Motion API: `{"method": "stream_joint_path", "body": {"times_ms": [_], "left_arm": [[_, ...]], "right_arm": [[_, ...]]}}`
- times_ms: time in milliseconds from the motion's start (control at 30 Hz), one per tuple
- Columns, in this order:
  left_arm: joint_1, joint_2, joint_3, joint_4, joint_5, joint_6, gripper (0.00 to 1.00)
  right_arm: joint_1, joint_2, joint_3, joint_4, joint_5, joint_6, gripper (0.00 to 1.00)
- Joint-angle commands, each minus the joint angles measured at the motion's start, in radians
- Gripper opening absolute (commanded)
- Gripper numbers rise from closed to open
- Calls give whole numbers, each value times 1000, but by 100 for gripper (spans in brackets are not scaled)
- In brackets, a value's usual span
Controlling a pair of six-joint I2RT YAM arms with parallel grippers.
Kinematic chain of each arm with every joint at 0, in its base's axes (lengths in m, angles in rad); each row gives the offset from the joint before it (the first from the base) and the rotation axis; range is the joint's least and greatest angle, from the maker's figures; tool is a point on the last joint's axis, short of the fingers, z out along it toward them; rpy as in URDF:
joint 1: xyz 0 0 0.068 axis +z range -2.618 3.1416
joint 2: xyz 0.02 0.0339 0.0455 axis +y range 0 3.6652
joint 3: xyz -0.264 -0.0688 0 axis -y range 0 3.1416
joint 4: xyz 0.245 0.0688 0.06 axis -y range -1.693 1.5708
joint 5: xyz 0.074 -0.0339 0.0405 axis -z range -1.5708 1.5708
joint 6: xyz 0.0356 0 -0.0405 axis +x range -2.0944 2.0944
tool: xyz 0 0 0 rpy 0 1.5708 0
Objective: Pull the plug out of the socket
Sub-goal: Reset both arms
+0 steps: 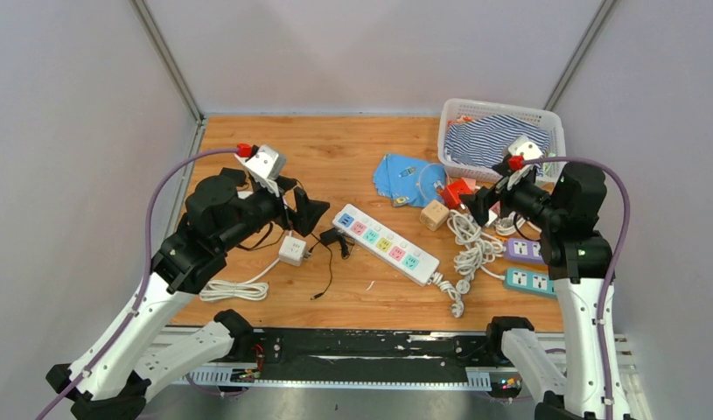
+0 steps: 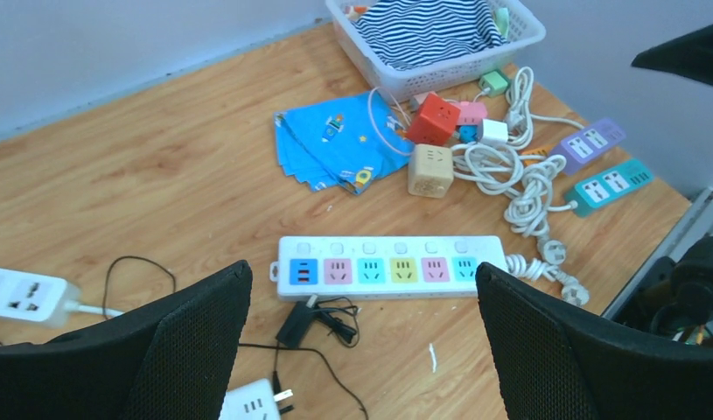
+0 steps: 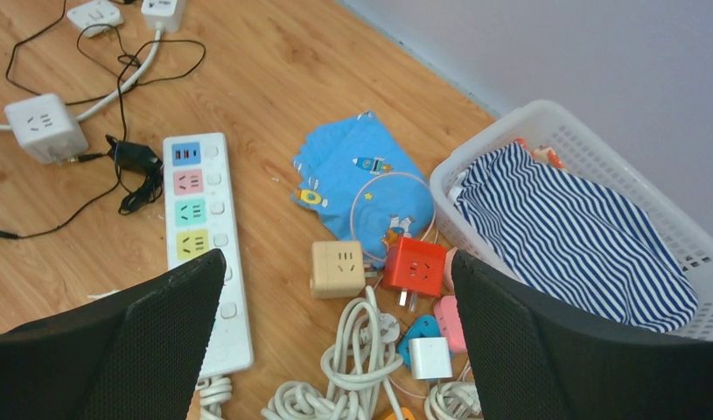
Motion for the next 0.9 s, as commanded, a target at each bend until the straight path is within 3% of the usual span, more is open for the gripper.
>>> {"method": "stream_joint_path", "body": {"times_ms": [0,200,467,867], "left_arm": [[7,20,68,-114,-18,103,100],[7,42,124,-111,-16,125,100],[7,5,67,-55,-27,125,100],[7,-57,-25,-6,-62,148,100]], "right_arm": [[-20,17,72,-1,47,78,100],[-29,42,154,-33,-28,116,100],[-51,43,192,-35,-50,248,100],[-66,38,187,-38,-122,241,100]]}}
